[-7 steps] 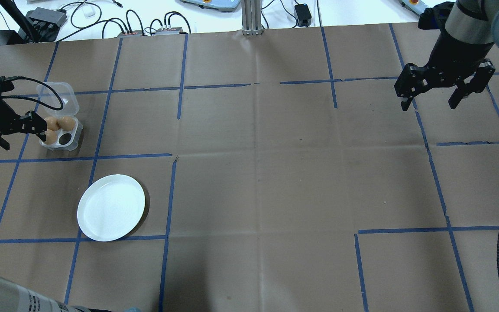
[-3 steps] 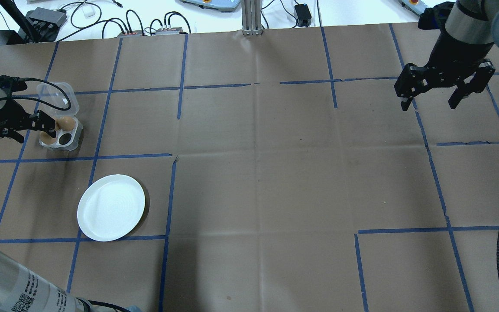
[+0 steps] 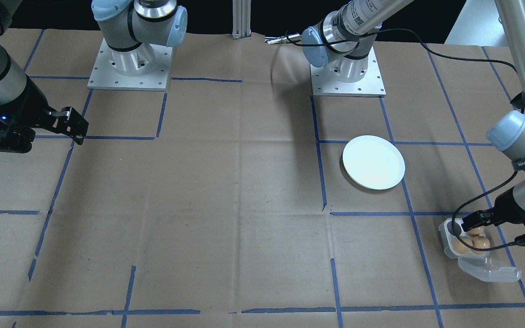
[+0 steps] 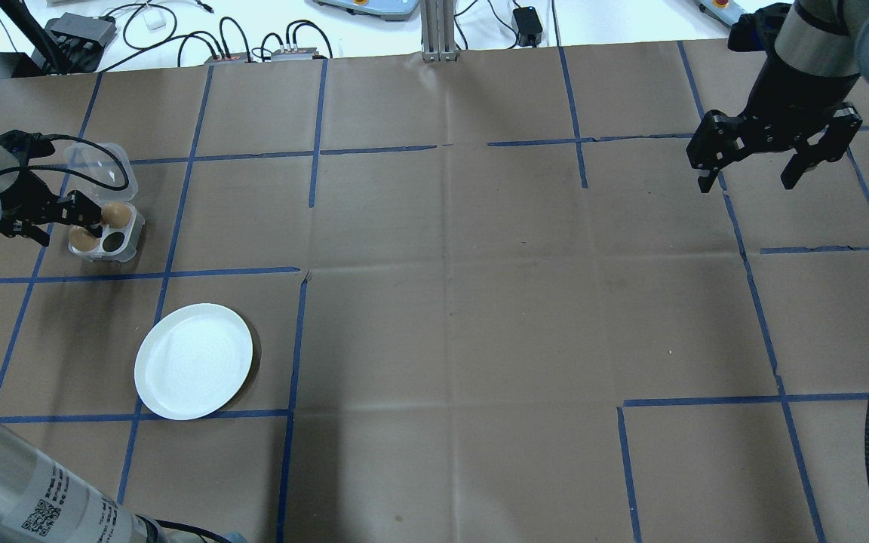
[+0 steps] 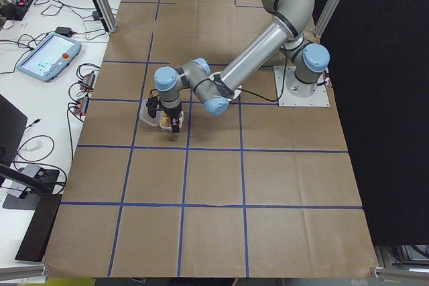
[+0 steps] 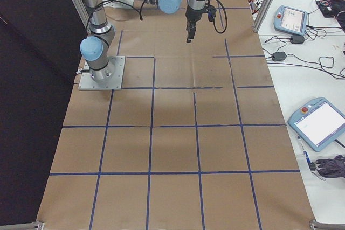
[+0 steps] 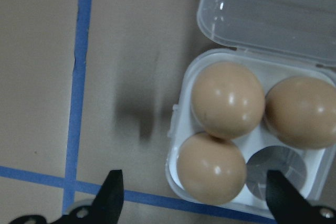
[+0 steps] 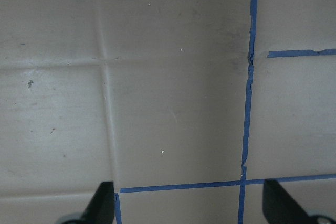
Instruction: Place egg on plate
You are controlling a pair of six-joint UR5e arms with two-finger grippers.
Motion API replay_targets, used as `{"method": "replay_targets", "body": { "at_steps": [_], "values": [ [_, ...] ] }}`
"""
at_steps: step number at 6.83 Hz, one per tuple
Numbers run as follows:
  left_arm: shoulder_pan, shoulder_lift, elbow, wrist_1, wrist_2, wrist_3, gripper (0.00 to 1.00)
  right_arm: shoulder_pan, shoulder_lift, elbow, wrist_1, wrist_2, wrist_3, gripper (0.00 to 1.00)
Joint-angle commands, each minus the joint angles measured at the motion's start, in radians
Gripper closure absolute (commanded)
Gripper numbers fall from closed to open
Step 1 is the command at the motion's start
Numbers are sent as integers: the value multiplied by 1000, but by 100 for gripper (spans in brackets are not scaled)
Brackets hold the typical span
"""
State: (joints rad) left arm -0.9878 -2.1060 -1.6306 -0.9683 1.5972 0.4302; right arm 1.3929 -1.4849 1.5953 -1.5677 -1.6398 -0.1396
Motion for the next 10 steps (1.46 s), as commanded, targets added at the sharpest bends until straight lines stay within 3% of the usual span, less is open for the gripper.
{"method": "replay_targets", "body": {
  "at_steps": [1, 5, 7, 10],
  "values": [
    [-2, -6, 1, -3, -5, -5, 7, 0, 0, 0, 0, 0, 0, 0],
    [-2, -6, 11, -13, 1, -2, 39, 0, 0, 0, 0, 0, 0, 0],
    [-2, -3, 11, -39, 1, -4, 65, 0, 0, 0, 0, 0, 0, 0],
    [-2, 4, 41, -53, 1, -7, 94, 0, 0, 0, 0, 0, 0, 0]
  ]
}}
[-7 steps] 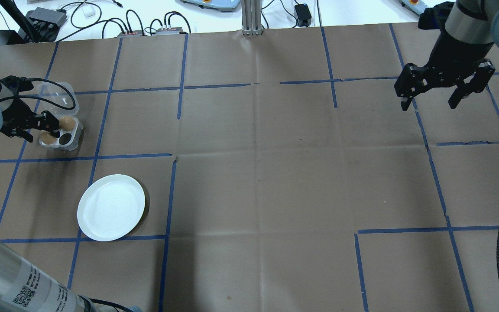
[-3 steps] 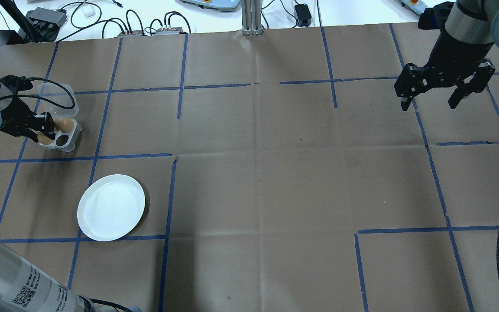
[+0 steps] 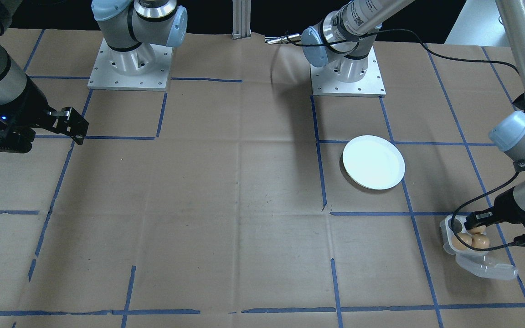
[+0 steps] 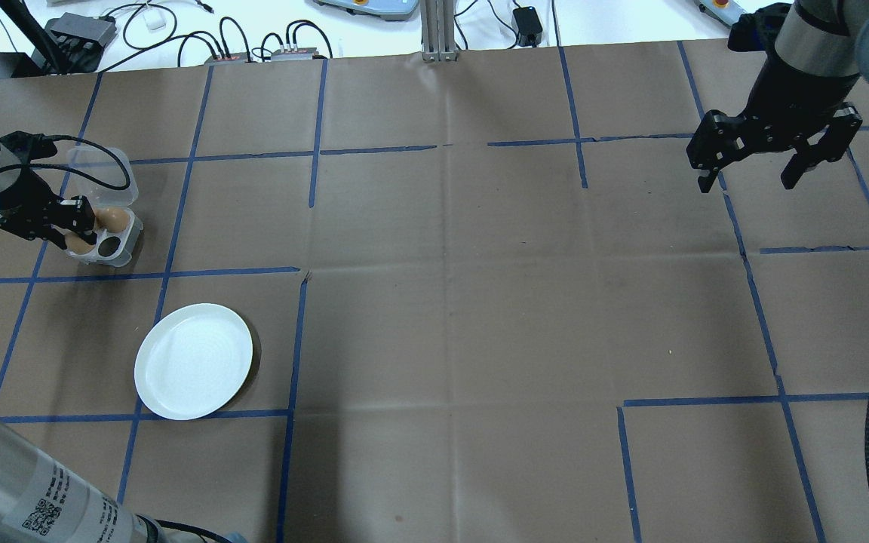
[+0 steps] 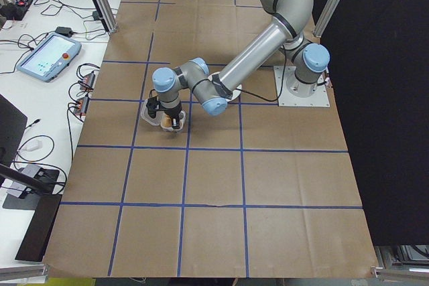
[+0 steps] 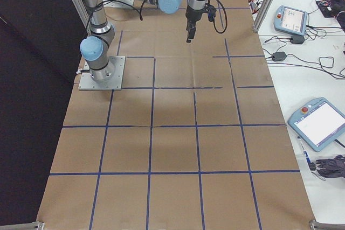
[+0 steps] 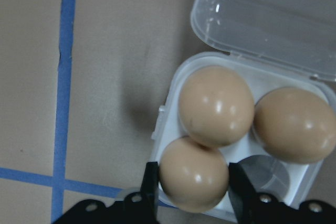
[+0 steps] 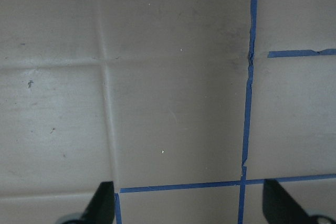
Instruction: Place egg on plate
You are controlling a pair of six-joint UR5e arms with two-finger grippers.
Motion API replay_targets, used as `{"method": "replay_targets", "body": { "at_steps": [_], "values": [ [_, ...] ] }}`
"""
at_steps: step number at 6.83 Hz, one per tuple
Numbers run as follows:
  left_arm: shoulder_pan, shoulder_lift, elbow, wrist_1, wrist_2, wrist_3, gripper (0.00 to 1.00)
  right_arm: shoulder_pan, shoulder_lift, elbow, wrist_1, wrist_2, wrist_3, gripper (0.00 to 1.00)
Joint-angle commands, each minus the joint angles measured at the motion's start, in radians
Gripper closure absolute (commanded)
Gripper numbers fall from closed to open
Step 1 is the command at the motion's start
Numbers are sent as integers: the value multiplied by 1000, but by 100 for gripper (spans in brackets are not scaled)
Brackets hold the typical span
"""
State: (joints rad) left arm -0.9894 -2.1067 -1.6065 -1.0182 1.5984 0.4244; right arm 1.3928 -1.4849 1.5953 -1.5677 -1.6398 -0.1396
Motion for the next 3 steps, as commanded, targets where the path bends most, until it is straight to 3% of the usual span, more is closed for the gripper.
{"method": "replay_targets", "body": {
  "at_steps": [1, 3],
  "values": [
    [0, 11, 26, -29, 0, -1, 100, 0, 0, 0, 0, 0, 0, 0],
    [-3, 72, 27, -121, -3, -4, 100, 0, 0, 0, 0, 0, 0, 0]
  ]
}}
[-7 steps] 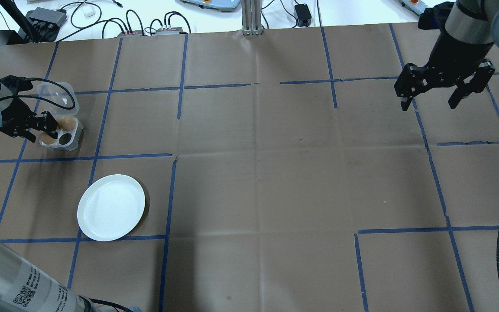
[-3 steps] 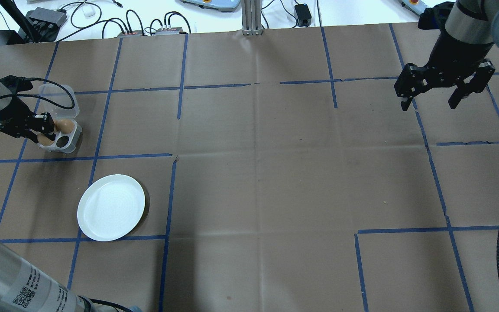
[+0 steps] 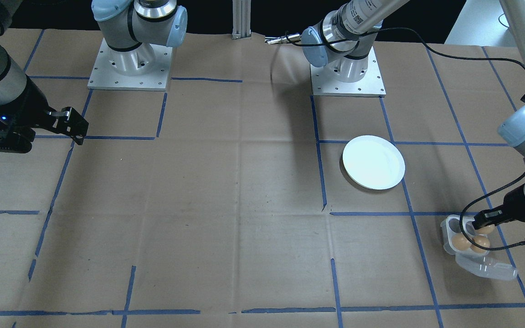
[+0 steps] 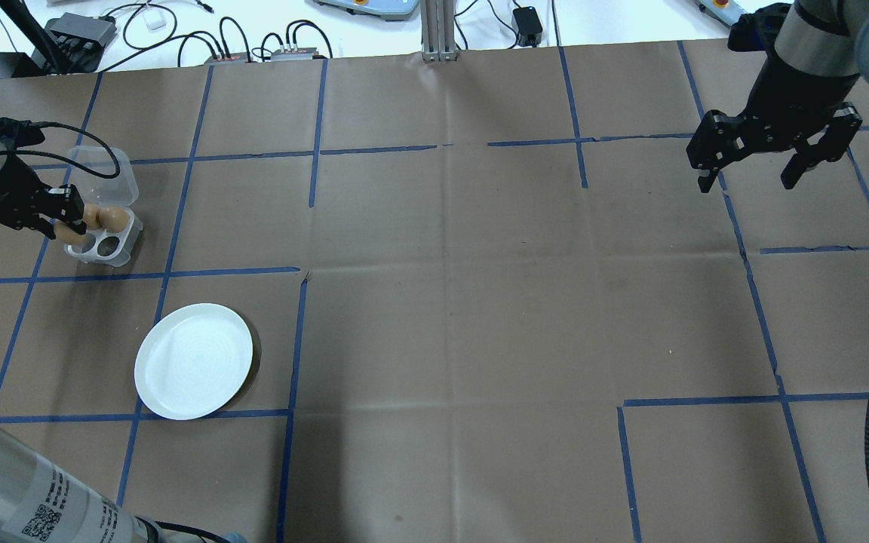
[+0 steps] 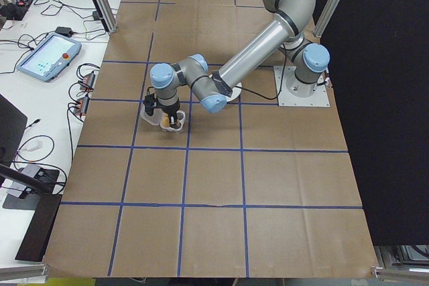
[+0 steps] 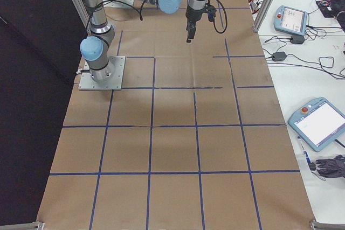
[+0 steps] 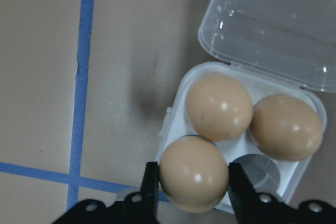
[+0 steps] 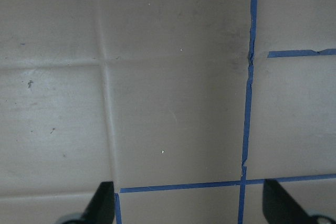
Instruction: Place egg on plate
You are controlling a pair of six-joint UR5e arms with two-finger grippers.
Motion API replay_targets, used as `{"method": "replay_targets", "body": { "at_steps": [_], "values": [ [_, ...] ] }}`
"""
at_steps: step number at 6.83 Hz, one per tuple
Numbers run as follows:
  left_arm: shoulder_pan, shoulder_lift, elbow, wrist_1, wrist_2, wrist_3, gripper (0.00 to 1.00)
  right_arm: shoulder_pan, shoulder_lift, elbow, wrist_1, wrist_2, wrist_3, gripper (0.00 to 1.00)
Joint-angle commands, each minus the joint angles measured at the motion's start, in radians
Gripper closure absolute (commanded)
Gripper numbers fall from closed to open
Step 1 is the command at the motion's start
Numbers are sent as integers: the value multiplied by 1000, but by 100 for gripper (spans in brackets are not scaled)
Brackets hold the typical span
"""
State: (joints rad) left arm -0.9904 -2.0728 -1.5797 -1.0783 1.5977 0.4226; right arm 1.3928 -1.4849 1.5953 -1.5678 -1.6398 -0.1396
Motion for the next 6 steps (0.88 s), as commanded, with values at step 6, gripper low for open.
{"method": "replay_targets", "body": {
  "at_steps": [6],
  "values": [
    [-105, 269, -300, -425, -159, -194, 100, 0, 0, 0, 0, 0, 0, 0]
  ]
}}
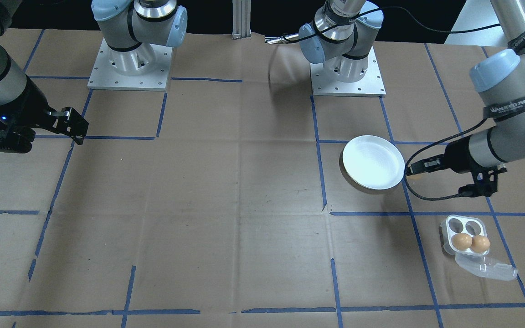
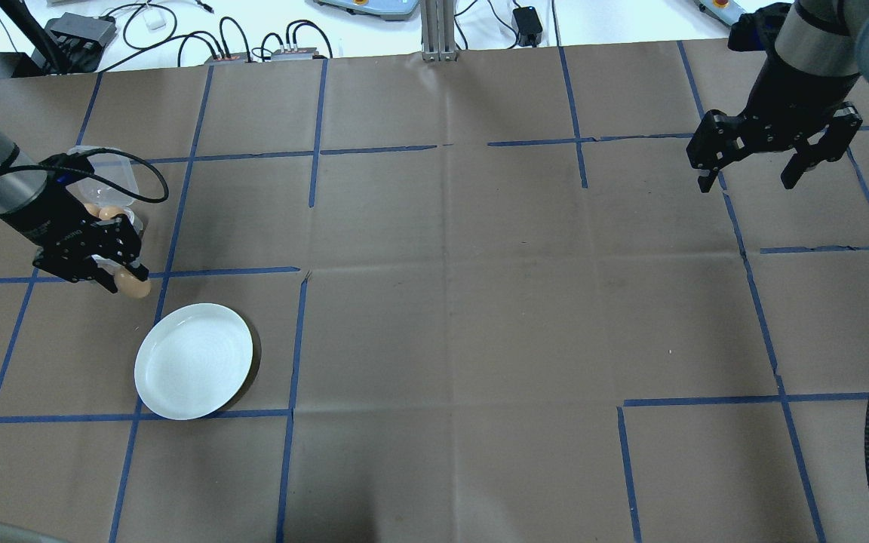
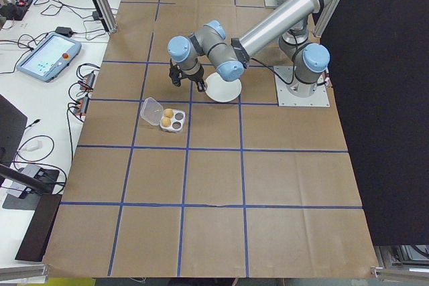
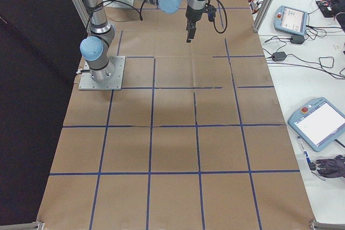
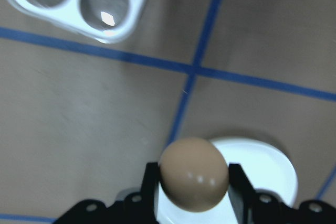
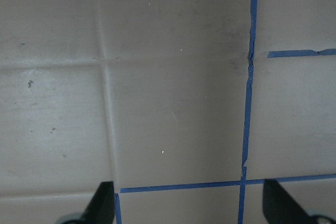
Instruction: Place egg on plate
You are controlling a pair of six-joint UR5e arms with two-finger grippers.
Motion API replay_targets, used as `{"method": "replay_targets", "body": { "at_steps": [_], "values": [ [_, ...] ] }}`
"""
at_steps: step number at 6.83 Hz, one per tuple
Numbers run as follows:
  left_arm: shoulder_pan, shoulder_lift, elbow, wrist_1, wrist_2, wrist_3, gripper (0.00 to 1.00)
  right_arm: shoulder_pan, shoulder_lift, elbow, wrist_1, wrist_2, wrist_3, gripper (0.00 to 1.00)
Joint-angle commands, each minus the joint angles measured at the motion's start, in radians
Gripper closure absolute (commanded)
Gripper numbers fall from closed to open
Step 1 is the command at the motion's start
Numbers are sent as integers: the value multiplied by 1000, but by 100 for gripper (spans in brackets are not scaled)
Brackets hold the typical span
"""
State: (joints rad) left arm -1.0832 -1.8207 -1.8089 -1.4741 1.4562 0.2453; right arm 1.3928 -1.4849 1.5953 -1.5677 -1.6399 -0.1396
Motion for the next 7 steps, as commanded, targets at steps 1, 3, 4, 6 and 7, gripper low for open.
{"method": "replay_targets", "body": {
  "at_steps": [1, 3, 4, 6, 7],
  "values": [
    [-14, 15, -99, -31, -19, -15, 100, 0, 0, 0, 0, 0, 0, 0],
    [-18, 8, -110, -35, -19, -11, 97, 0, 0, 0, 0, 0, 0, 0],
    [-18, 0, -113, -34, -19, -9, 79, 0, 0, 0, 0, 0, 0, 0],
    [-18, -2, -110, -34, -19, -11, 4, 0, 0, 0, 0, 0, 0, 0],
    [-18, -5, -104, -34, -17, -3, 1, 0, 0, 0, 0, 0, 0, 0]
  ]
}}
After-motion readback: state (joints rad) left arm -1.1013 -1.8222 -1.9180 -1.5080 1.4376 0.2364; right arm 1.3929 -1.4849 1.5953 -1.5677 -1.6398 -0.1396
